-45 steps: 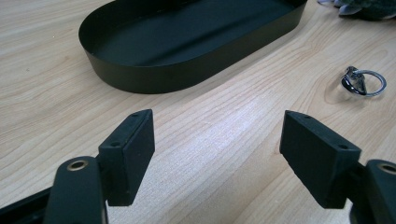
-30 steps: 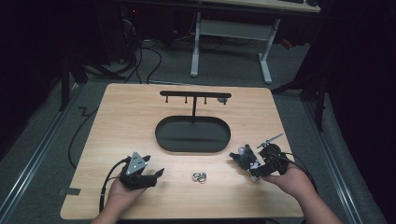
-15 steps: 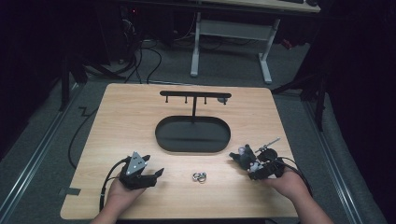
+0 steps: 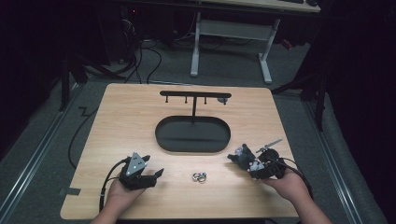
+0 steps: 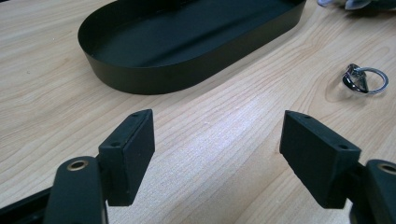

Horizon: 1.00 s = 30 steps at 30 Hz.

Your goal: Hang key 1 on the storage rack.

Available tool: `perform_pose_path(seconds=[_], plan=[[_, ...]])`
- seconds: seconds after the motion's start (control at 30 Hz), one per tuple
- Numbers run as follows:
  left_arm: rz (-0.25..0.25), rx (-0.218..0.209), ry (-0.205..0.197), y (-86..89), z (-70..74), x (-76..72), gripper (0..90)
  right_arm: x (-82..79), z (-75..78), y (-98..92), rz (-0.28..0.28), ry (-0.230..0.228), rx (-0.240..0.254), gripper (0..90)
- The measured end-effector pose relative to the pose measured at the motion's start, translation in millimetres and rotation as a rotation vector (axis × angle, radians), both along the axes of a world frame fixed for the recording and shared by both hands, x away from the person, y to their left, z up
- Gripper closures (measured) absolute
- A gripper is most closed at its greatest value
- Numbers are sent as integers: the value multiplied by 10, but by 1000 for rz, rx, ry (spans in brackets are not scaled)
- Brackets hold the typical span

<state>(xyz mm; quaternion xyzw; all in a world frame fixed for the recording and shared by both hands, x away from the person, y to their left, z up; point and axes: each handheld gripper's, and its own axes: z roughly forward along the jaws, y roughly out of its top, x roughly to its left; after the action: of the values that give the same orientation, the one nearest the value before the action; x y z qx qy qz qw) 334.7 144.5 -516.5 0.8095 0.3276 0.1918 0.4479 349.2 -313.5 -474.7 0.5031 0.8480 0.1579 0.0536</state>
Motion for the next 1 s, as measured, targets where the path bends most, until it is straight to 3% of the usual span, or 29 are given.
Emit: perform_pose_path(seconds=[0.1, 0.4, 1.0], plan=[[5, -8, 0, 7, 5, 4, 272, -7, 64, -1, -8, -3, 29, 480], [-1, -1, 3, -8, -7, 14, 272, -11, 245, 25, 19, -19, 34, 480], [-11, 2, -3, -18, 2, 2, 272, 18, 496, 58, 18, -45, 57, 482]])
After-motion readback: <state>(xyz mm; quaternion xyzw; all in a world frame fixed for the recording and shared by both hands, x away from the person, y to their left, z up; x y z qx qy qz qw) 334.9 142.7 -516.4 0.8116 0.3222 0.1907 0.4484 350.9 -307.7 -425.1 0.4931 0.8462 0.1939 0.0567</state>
